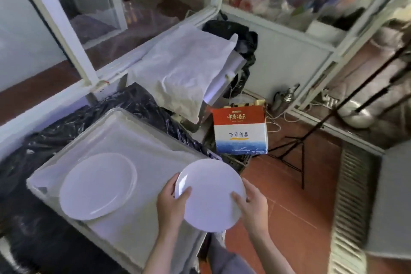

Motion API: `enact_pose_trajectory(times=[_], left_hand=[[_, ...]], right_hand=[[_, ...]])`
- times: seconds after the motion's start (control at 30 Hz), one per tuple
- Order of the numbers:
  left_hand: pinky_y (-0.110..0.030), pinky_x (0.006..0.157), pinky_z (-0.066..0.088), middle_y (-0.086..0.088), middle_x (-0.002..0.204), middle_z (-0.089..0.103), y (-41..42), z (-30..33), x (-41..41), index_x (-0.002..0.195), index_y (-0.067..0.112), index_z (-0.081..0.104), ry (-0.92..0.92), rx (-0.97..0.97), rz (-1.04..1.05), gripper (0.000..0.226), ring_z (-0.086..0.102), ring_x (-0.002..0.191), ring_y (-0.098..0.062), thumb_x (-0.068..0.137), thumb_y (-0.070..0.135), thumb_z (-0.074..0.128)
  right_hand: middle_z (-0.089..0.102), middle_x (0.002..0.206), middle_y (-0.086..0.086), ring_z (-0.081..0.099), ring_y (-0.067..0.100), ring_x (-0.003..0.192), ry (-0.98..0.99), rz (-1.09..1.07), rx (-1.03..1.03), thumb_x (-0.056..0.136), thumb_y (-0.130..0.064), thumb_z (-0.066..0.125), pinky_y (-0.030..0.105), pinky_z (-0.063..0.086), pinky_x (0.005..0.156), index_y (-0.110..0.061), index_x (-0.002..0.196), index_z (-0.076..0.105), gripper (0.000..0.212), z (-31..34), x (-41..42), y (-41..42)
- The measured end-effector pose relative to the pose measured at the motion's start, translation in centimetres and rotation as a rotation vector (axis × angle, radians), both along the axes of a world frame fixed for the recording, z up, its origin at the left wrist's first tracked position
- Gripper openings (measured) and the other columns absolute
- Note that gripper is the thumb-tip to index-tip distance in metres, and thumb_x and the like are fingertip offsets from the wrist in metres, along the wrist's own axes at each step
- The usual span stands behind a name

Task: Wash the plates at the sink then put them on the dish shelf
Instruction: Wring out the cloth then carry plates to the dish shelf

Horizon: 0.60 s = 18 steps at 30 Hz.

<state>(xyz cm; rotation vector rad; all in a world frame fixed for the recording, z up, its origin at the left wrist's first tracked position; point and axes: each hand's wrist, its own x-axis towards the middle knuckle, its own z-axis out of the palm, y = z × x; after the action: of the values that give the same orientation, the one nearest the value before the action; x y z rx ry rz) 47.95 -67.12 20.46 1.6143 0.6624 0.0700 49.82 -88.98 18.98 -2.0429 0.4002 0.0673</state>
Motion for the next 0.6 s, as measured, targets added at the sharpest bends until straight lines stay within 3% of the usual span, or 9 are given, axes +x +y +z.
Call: enact_pose_trajectory(times=[0.13,0.23,0.33,0.47,0.6], left_hand=[[-0.037,0.084,0.057,0.023,0.101,0.077,-5.5,0.1,0.7,0.109,0.034,0.075,0.000,0.046,-0.225,0.037,0.070,0.100,-0.005,0.083,0.009,0.081],[-0.036,0.084,0.059,0.019,0.102,0.078,-9.9,0.3,1.5,0.116,0.028,0.076,-0.007,0.063,-0.387,0.041,0.072,0.098,-0.005,0.081,0.009,0.084],[-0.017,0.073,0.056,0.012,0.108,0.079,-15.1,1.4,2.0,0.122,0.026,0.074,-0.030,0.057,-0.540,0.048,0.073,0.099,-0.006,0.079,0.008,0.086],[-0.021,0.072,0.054,0.011,0.110,0.077,-22.8,2.6,1.5,0.123,0.026,0.071,-0.064,0.055,-0.725,0.050,0.072,0.099,-0.005,0.080,0.005,0.085],[-0.022,0.069,0.053,0.024,0.105,0.073,-31.1,3.1,-1.2,0.121,0.033,0.071,-0.082,0.125,-0.897,0.046,0.067,0.095,0.006,0.081,0.015,0.086]], right_hand=[[0.069,0.129,-0.015,0.063,0.012,0.120,0.001,-0.201,0.019,0.085,-0.026,0.081,0.041,0.055,0.097,-0.028,0.133,0.070,0.050,0.9,-3.4,-5.7],[0.072,0.124,-0.018,0.067,0.009,0.114,-0.058,-0.349,0.031,0.079,-0.037,0.077,0.041,0.060,0.091,-0.030,0.128,0.072,0.050,1.5,-6.3,-9.8],[0.072,0.123,-0.017,0.066,0.007,0.115,-0.090,-0.509,0.058,0.075,-0.044,0.074,0.044,0.060,0.092,-0.032,0.129,0.071,0.056,1.8,-9.3,-14.1],[0.072,0.126,-0.012,0.068,0.011,0.116,-0.134,-0.689,0.112,0.081,-0.029,0.082,0.042,0.060,0.096,-0.023,0.133,0.069,0.054,2.2,-13.5,-20.1],[0.070,0.127,-0.008,0.069,0.014,0.116,-0.141,-0.862,0.172,0.084,-0.018,0.086,0.045,0.059,0.098,-0.021,0.135,0.067,0.054,2.0,-19.2,-26.4]])
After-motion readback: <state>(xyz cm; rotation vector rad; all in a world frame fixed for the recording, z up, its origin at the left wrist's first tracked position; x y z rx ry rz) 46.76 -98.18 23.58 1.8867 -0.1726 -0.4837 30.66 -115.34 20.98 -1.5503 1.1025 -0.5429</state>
